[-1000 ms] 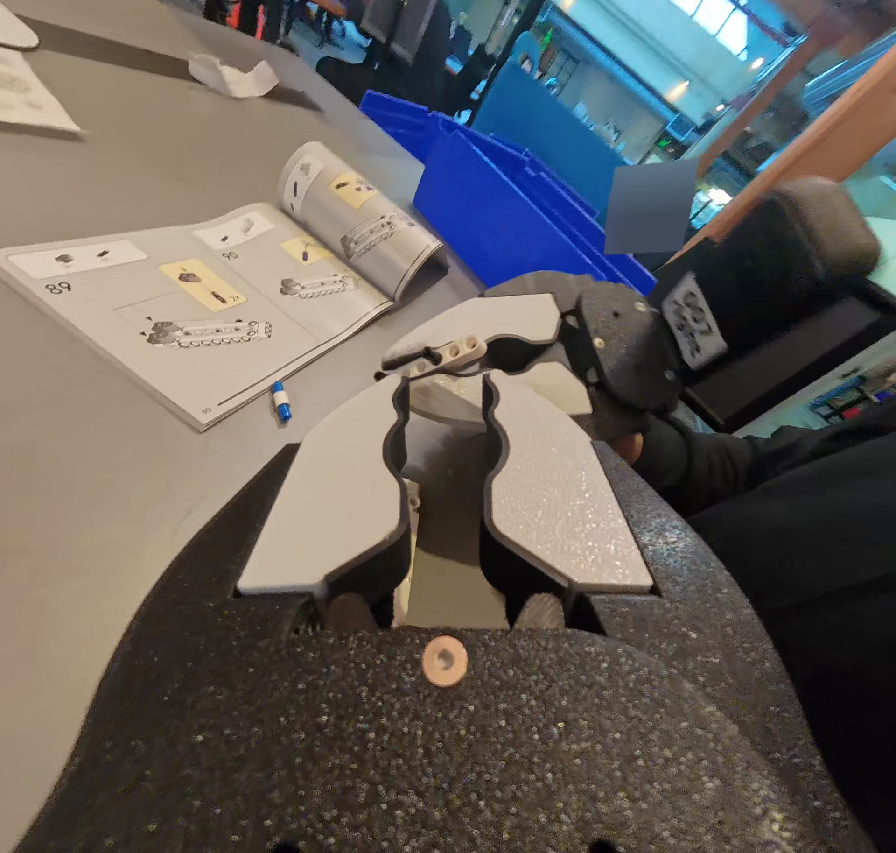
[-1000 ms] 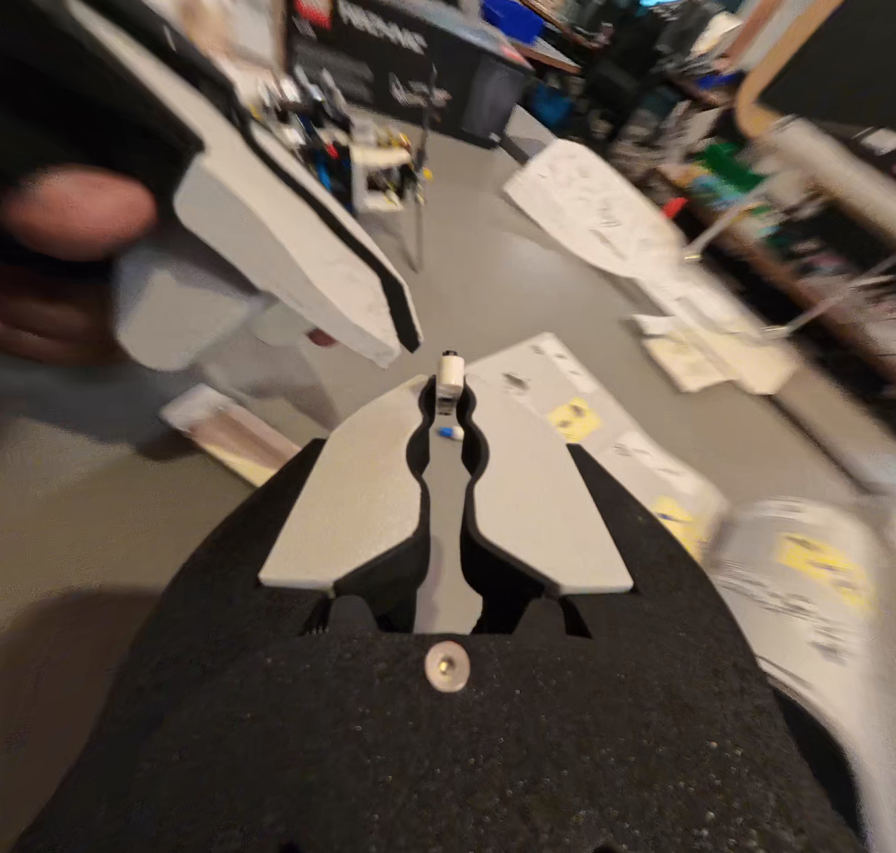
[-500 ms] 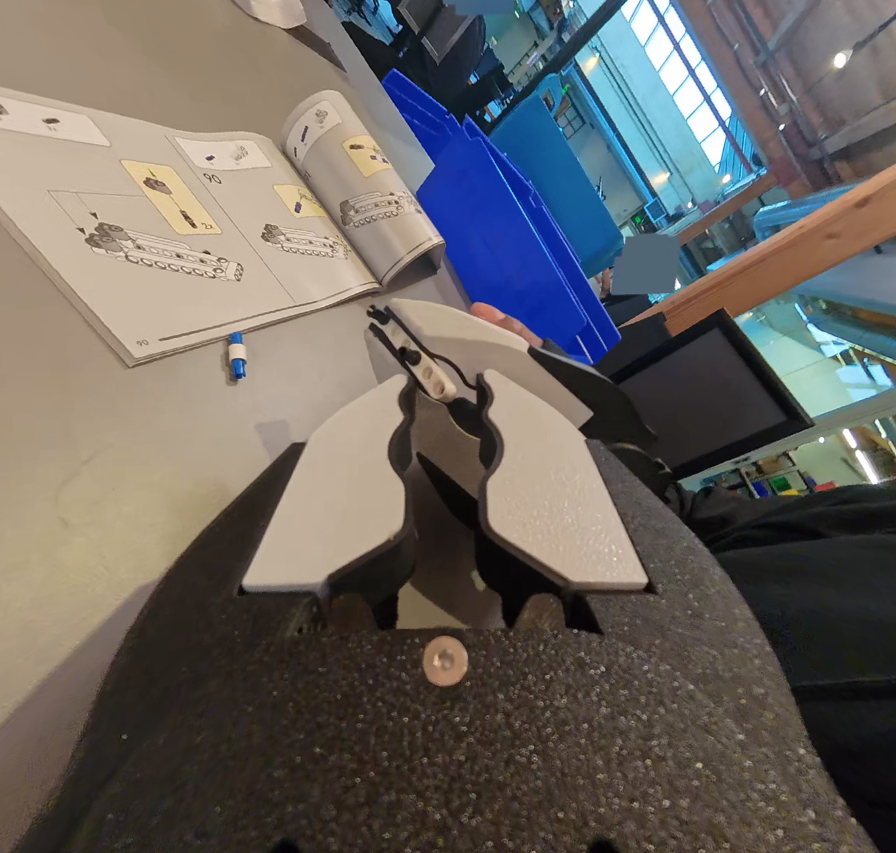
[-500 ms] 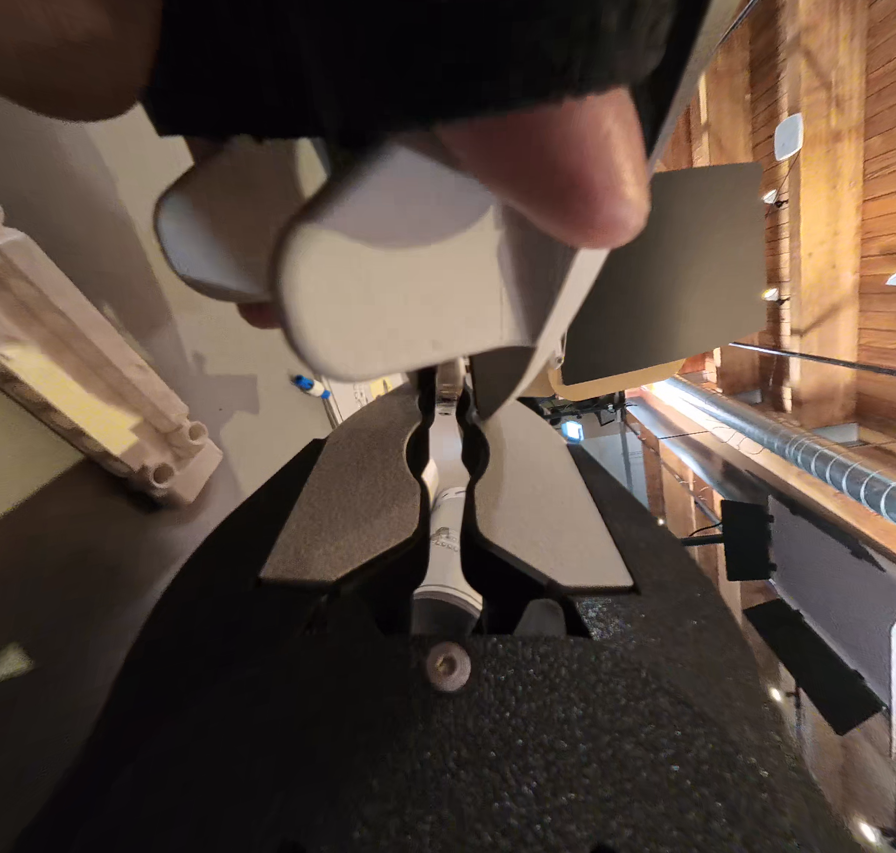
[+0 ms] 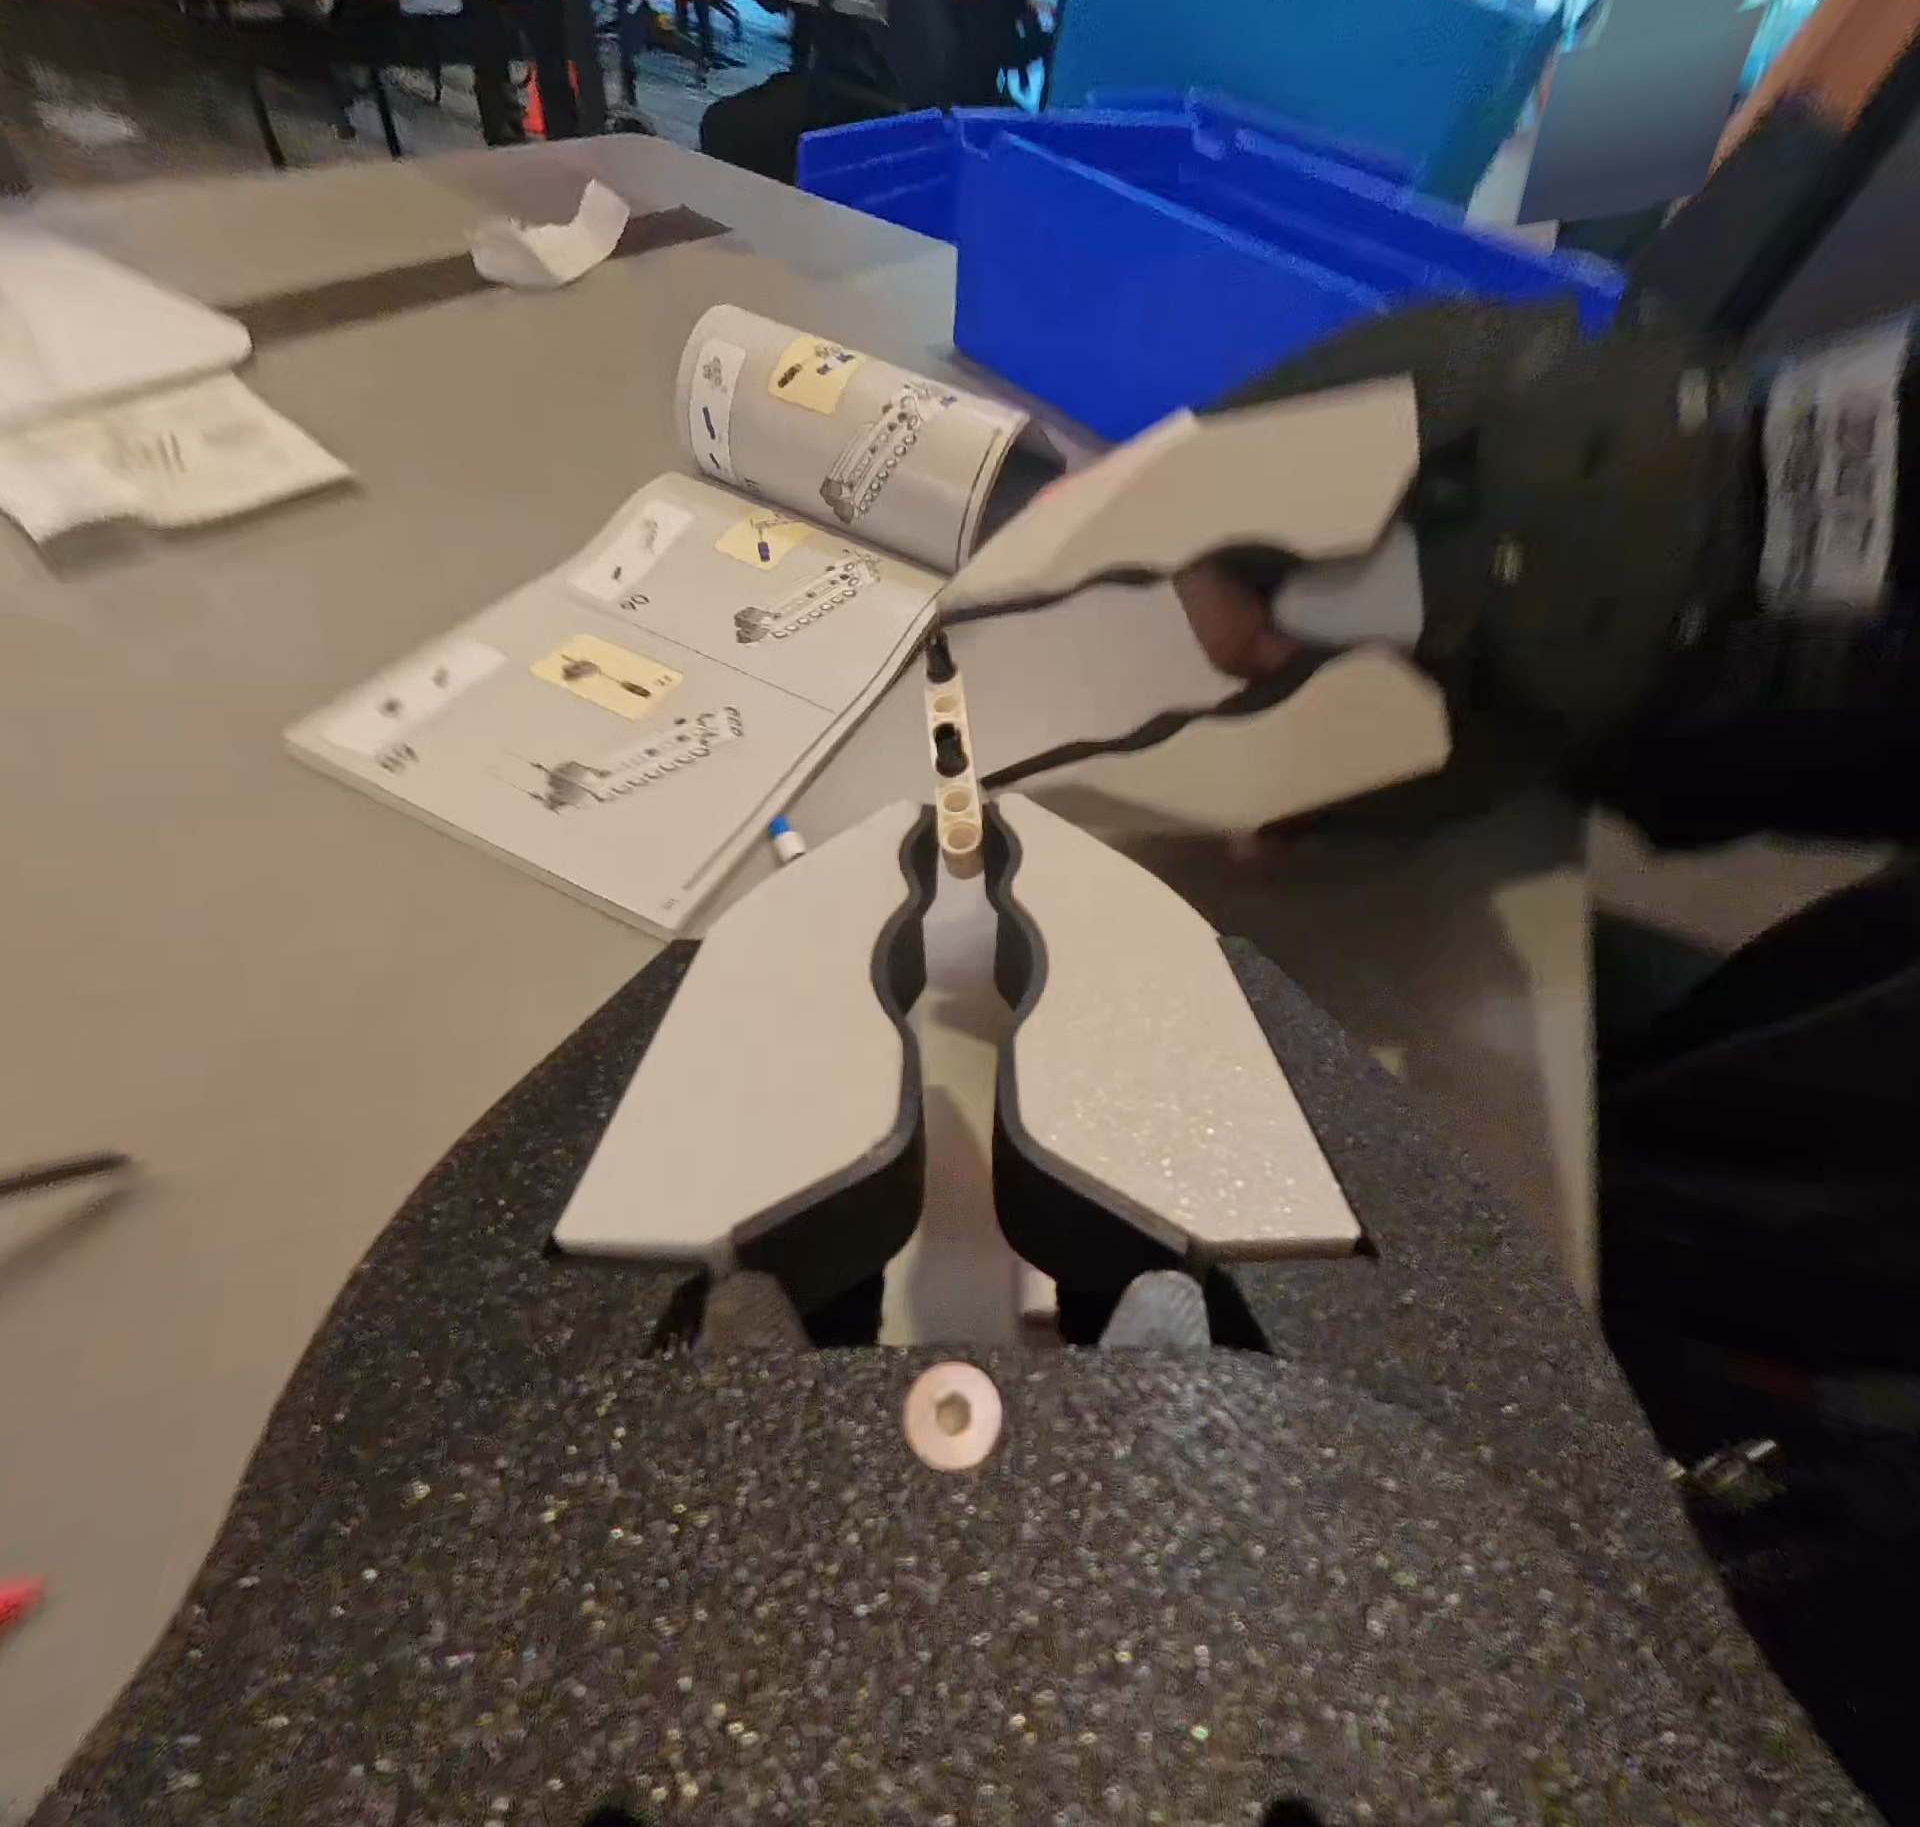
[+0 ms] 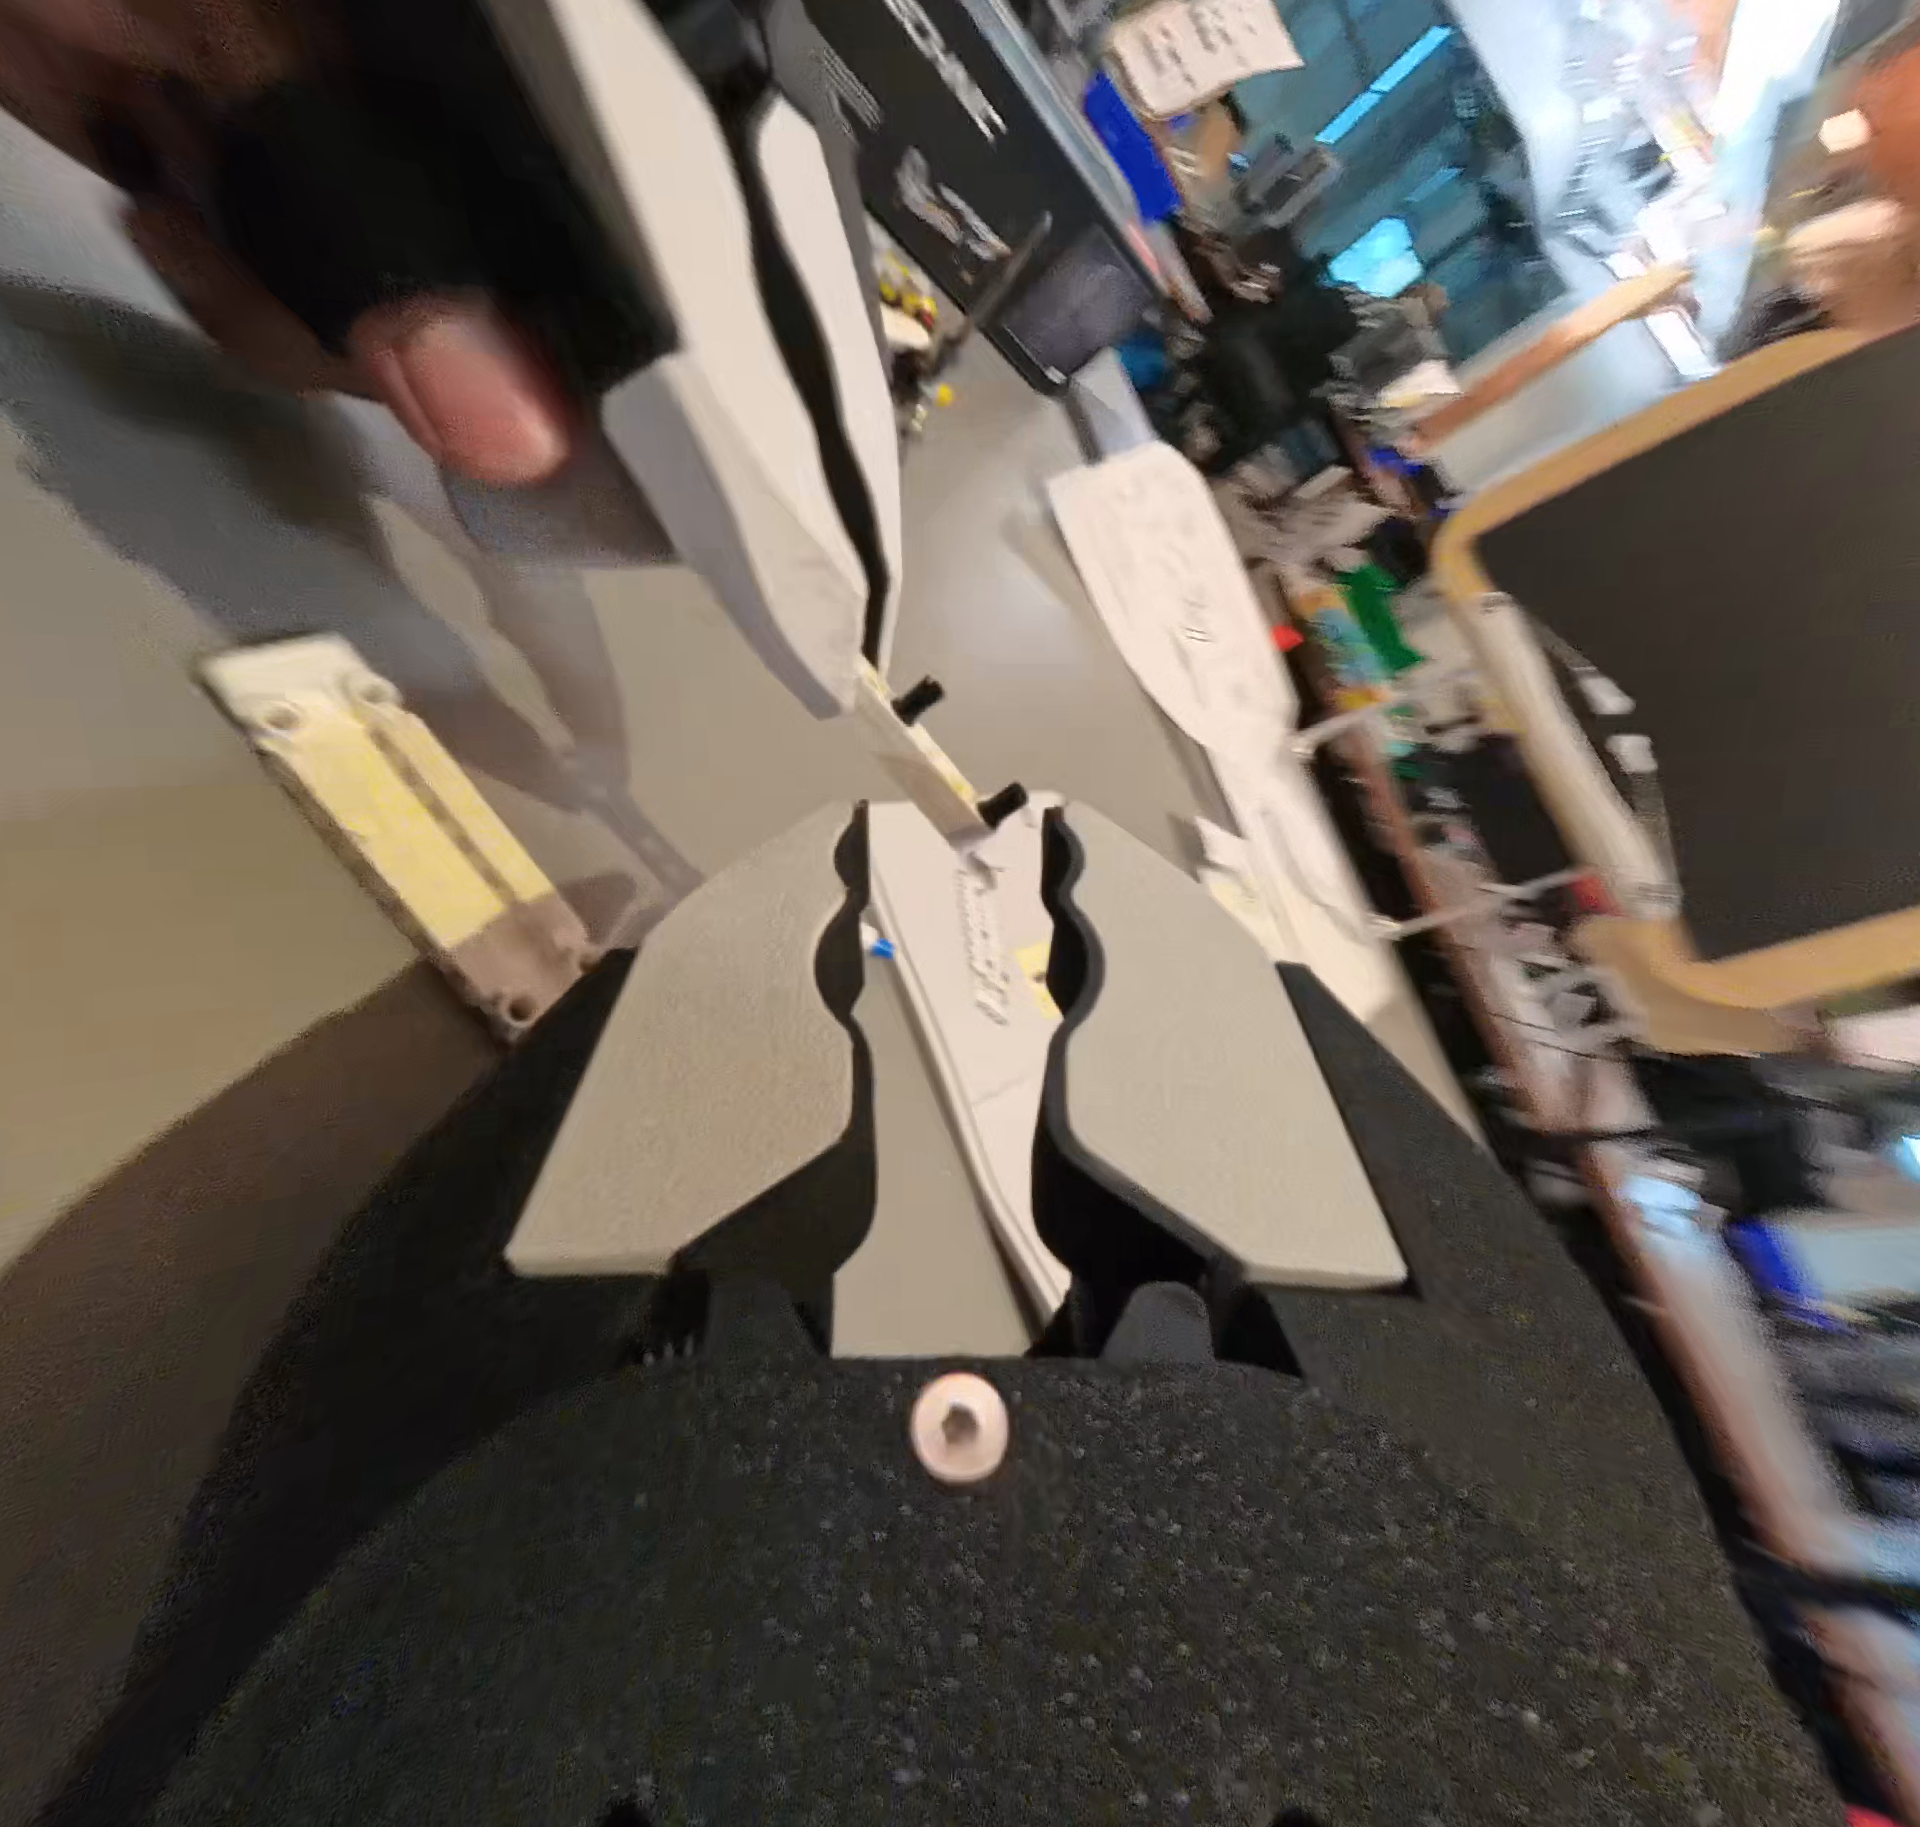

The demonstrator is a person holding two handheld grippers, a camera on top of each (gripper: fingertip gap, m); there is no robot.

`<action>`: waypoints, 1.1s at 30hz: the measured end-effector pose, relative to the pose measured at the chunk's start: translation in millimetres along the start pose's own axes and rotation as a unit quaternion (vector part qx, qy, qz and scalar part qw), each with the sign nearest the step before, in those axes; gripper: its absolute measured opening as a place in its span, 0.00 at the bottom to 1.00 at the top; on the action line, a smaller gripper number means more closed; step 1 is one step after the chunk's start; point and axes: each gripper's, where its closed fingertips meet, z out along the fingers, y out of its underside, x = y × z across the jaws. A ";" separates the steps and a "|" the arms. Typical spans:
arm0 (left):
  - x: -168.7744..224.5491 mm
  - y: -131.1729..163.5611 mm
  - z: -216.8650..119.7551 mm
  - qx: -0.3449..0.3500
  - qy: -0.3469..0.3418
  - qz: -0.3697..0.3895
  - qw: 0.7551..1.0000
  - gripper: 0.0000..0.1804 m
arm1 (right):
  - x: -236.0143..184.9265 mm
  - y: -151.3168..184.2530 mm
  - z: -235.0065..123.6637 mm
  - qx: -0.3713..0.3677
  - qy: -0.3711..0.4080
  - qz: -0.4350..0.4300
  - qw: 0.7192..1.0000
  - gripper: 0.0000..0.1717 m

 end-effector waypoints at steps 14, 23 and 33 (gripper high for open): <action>2.1 4.9 -2.7 -0.048 0.041 0.282 0.957 0.05 | -8.7 -4.1 -4.5 0.087 -0.186 0.146 0.968 0.03; 4.9 3.6 -3.0 -0.033 0.060 0.291 0.954 0.05 | -10.3 -3.1 -6.6 0.098 -0.212 0.198 0.952 0.06; 3.7 0.1 -5.2 -0.007 0.064 0.273 0.960 0.05 | -10.2 -9.8 -9.2 0.128 -0.212 0.225 0.943 0.03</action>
